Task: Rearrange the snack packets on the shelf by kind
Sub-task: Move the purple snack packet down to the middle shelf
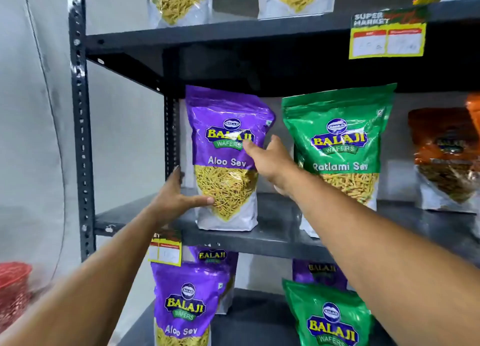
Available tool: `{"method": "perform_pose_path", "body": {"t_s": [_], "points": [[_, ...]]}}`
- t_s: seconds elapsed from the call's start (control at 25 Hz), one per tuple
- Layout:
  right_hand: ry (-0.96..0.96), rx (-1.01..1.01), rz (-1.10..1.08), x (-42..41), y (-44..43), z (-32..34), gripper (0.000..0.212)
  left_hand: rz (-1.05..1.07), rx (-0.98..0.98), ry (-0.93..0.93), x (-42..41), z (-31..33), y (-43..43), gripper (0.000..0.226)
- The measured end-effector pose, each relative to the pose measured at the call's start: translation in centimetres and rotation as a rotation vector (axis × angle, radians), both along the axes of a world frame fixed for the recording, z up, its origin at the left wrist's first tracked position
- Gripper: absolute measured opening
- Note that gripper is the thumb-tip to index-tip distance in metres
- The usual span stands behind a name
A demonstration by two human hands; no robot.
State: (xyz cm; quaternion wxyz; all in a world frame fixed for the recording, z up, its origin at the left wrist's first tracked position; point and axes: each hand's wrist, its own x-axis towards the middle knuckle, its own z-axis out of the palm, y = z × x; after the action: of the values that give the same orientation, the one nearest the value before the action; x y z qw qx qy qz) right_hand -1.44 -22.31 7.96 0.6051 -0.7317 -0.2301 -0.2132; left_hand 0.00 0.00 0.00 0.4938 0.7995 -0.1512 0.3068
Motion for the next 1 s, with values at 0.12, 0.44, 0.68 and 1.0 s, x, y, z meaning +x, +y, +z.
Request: {"method": "perform_pose_path", "body": {"t_s": [0.12, 0.44, 0.68, 1.0], "points": [[0.076, 0.301, 0.113, 2.4, 1.8, 1.6, 0.015, -0.264, -0.081, 0.116, 1.7, 0.0, -0.3, 0.095], [0.007, 0.497, 0.271, 2.0, 0.7, 4.5, 0.017, -0.393, -0.101, 0.034, -0.1, 0.0, -1.8, 0.060], [-0.178, 0.401, 0.362, -4.0, -2.7, 5.3, 0.015, -0.291, -0.101, -0.036, -6.4, -0.5, -4.4, 0.067], [-0.371, -0.269, 0.192, -11.0, -8.0, 2.5, 0.039, -0.222, -0.223, 0.168, -16.0, -10.0, -7.2, 0.089]]}}
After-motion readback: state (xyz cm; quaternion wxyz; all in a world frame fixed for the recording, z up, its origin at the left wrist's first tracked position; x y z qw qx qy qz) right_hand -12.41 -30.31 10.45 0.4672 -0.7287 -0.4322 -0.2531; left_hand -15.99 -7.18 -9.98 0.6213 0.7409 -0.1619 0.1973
